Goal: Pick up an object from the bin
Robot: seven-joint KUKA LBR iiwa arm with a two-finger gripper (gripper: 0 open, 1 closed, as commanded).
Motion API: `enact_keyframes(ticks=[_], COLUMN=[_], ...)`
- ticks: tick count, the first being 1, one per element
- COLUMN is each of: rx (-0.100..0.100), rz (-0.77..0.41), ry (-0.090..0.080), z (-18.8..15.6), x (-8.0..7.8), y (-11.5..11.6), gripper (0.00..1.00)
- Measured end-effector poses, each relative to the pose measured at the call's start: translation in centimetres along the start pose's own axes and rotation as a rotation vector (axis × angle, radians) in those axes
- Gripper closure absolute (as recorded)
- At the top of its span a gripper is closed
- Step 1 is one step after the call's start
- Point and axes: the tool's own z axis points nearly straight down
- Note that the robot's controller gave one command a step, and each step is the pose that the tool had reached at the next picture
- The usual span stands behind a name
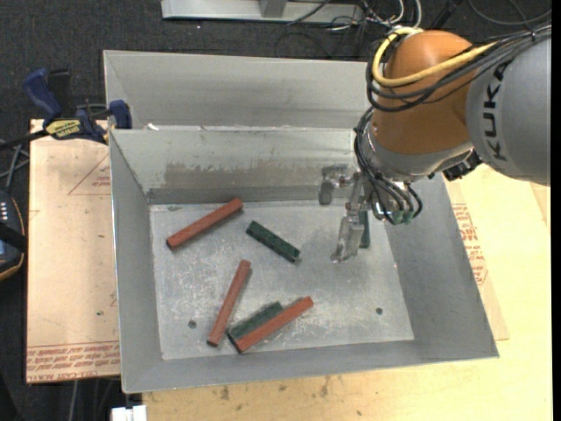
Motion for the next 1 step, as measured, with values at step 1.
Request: enact_keyframes(ticks=[1], rx=[0.0], rz=[0.0], ry=[-0.008], z=[-0.44], x=[-0.15], y=[-0.01], gripper=[0.0])
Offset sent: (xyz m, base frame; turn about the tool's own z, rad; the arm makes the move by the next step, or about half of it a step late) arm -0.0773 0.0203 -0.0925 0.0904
